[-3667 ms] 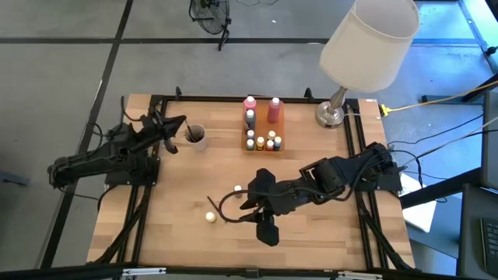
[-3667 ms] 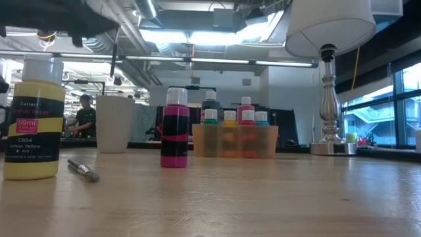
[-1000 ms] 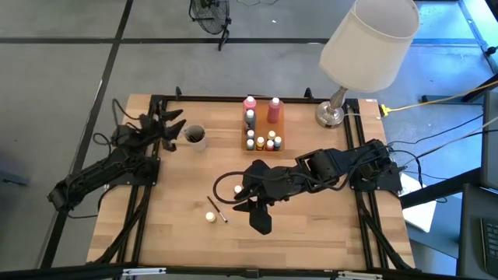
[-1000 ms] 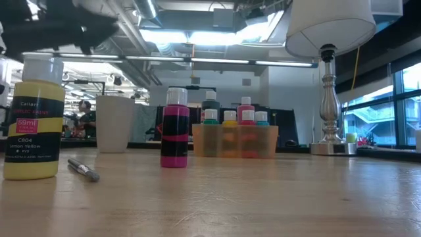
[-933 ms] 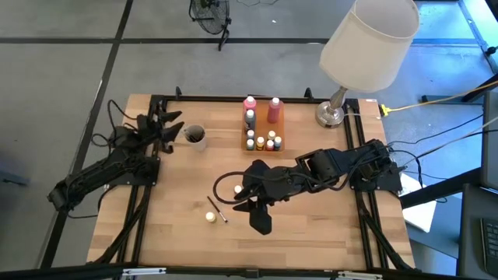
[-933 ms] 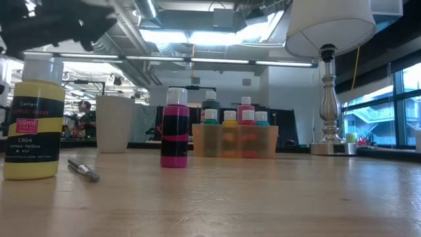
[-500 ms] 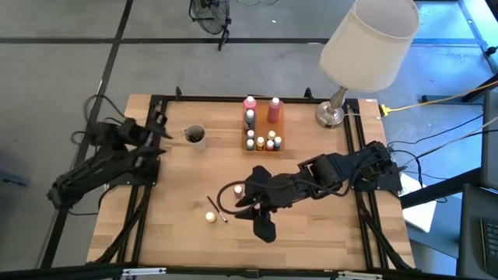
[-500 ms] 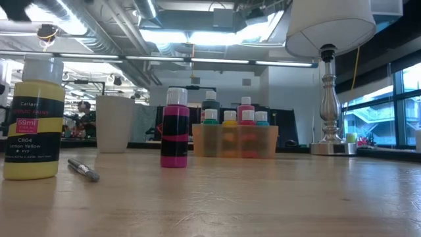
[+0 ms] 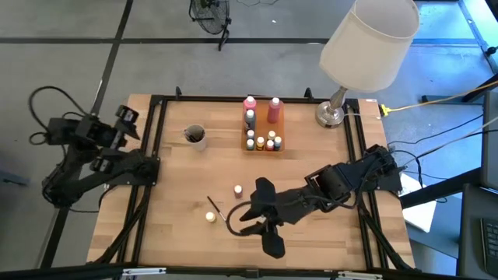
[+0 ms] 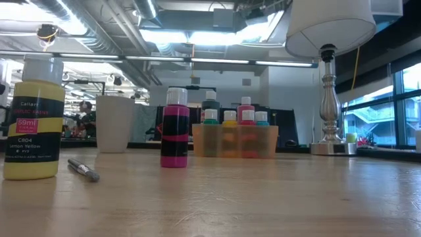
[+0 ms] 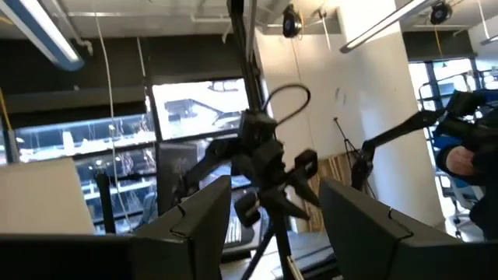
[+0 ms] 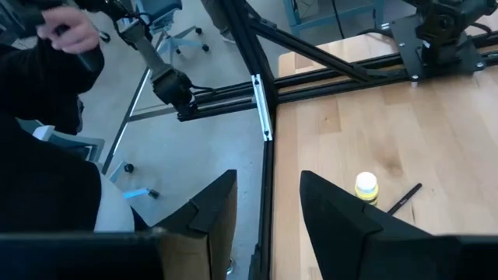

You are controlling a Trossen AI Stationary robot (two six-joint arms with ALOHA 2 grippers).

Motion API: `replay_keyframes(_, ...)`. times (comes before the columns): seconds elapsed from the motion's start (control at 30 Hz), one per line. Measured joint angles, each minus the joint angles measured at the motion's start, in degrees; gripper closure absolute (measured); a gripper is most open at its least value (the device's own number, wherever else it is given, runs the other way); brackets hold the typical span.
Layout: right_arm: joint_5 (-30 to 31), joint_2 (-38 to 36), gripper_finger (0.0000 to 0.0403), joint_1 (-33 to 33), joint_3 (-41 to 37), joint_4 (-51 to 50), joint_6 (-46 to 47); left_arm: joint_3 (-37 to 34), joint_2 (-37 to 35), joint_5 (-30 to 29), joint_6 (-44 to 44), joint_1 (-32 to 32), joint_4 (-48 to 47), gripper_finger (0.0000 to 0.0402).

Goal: Pick & Place Paint Supplies
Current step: Put the small light yellow paint bottle into the orange bin

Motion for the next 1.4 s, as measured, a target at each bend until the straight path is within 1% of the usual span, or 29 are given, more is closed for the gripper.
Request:
replay_keyframes(0.17, 2.5, 0.0, 0.0259, 1.6, 0.0, 0.0, 0.0, 4.5, 2.4, -2.0, -2.4, 0.0, 0.1, 0.021)
replay_keyframes(0.37, 3.4, 0.0, 0.0259, 1.9, 0.0, 0.3, 0.0, 11.9, 12.3, -2.1, -3.6, 0.0, 0.1, 0.021)
replay_keyframes(0.47, 3.4, 0.0, 0.0259, 1.9, 0.0, 0.4, 0.0, 16.2, 18.3, 0.5, -4.6, -0.3, 0.0, 0.021)
replay_keyframes(0.57, 3.5, 0.0, 0.0259, 2.2, 0.0, 0.4, 0.0, 19.5, 23.5, 6.3, -6.3, -1.9, 0.0, 0.021)
replay_keyframes(0.63, 3.5, 0.0, 0.0259, 2.5, 0.0, 0.3, 0.1, 20.4, 26.3, 8.1, -6.8, -4.0, -0.1, 0.021)
replay_keyframes(0.83, 6.0, 0.0, 0.0259, 3.3, 0.0, -0.5, 0.4, 20.6, 32.3, 7.4, -1.4, -13.7, -0.1, 0.021)
replay_keyframes(0.97, 6.9, 0.0, 0.0259, 3.5, 0.0, -1.1, 0.9, 20.7, 36.4, 4.1, 1.5, -21.3, -0.1, 0.021)
replay_keyframes(1.1, 7.0, 0.0, 0.0259, 3.6, 0.0, -1.7, 1.1, 20.7, 40.7, -0.2, 2.4, -29.9, -0.3, 0.021)
replay_keyframes(1.23, 7.1, 0.0, 0.0259, 4.2, 0.0, -2.9, 1.4, 20.7, 43.3, -1.8, 2.0, -38.6, -0.1, 0.021)
replay_keyframes(1.33, 7.7, 0.0, 0.0259, 5.1, 0.0, -3.5, 1.5, 20.7, 44.5, -2.3, -3.0, -44.8, -0.8, 0.021)
replay_keyframes(1.4, 8.1, 0.0, 0.0259, 5.7, 0.0, -3.8, 1.5, 20.7, 45.0, -2.3, -6.4, -48.7, -3.2, 0.021)
